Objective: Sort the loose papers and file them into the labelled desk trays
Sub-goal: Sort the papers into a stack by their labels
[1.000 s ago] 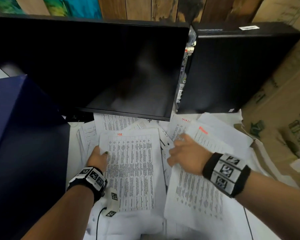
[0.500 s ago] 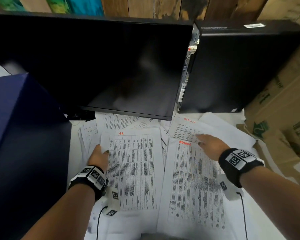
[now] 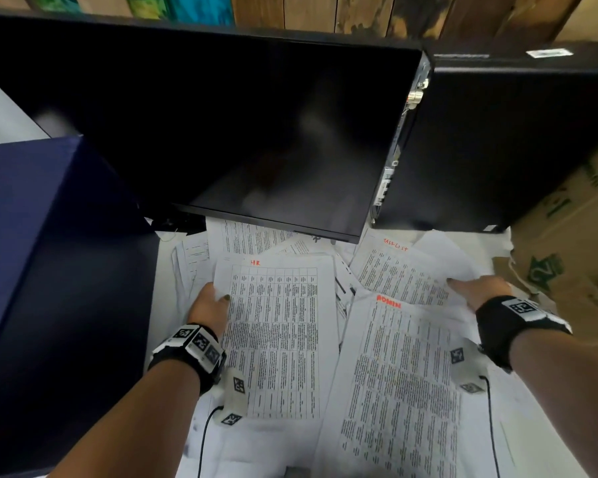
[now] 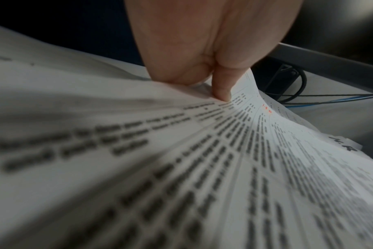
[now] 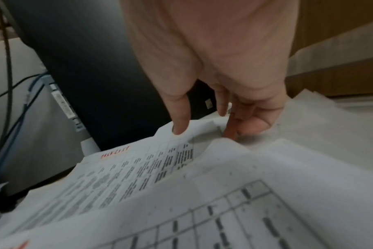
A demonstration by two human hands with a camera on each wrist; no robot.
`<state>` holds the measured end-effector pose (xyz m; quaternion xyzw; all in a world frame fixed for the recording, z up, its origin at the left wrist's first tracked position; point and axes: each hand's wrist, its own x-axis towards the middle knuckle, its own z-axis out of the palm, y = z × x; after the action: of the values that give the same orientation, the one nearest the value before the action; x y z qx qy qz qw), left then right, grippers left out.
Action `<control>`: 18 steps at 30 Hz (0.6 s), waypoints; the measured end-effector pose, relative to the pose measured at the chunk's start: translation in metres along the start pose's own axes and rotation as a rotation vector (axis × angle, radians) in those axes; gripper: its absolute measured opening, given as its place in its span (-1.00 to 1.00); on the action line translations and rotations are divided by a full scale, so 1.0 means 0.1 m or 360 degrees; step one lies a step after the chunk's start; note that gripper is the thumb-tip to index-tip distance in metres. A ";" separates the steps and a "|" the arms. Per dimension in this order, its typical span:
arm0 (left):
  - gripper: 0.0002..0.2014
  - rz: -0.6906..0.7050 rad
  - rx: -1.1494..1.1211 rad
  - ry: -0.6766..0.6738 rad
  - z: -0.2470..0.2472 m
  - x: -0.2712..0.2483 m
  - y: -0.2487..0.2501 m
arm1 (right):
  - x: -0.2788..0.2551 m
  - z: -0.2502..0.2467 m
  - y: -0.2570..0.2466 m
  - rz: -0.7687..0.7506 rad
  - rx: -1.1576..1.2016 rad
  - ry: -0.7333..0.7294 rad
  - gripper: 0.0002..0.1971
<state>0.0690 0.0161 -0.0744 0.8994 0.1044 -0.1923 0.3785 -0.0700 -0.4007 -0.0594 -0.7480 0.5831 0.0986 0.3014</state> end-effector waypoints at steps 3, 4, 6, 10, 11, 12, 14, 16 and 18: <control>-0.73 -0.0004 -0.0016 -0.0004 -0.01 -0.03 0.01 | 0.02 0.09 0.02 0.0004 0.0189 -0.0134 -0.45; -0.73 -0.0006 -0.0013 -0.0002 -0.01 -0.04 0.02 | 0.01 0.07 0.02 -0.0027 0.0098 -0.0164 -0.55; -0.72 -0.0001 -0.0001 0.0008 -0.01 -0.04 0.03 | -0.01 0.03 0.01 -0.0116 -0.0123 -0.0125 -0.58; -0.70 0.0020 0.0021 0.0027 -0.01 -0.05 0.06 | 0.03 -0.19 0.07 -0.0353 -0.0056 0.0065 -0.62; -0.70 0.0020 0.0007 0.0030 -0.01 -0.04 0.06 | 0.05 -0.24 0.10 -0.0354 -0.0038 0.0102 -0.62; -0.71 0.0018 -0.0005 0.0038 0.00 -0.04 0.06 | 0.06 -0.30 0.12 -0.0354 -0.0023 0.0107 -0.63; -0.73 0.0004 -0.0044 0.0099 0.02 -0.04 0.07 | 0.06 -0.39 0.16 -0.0359 0.0025 0.0111 -0.74; -0.70 -0.0002 -0.0075 0.0223 0.03 -0.10 0.14 | 0.03 -0.47 0.20 -0.0384 0.0026 0.0079 -0.90; -0.49 0.0037 0.0166 0.0390 0.05 -0.15 0.19 | -0.02 -0.52 0.24 -0.0440 -0.0072 0.0040 -0.90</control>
<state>0.0609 -0.0015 -0.0588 0.9357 0.1294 -0.0817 0.3178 -0.1030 -0.4318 -0.0251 -0.8289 0.4759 0.0601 0.2879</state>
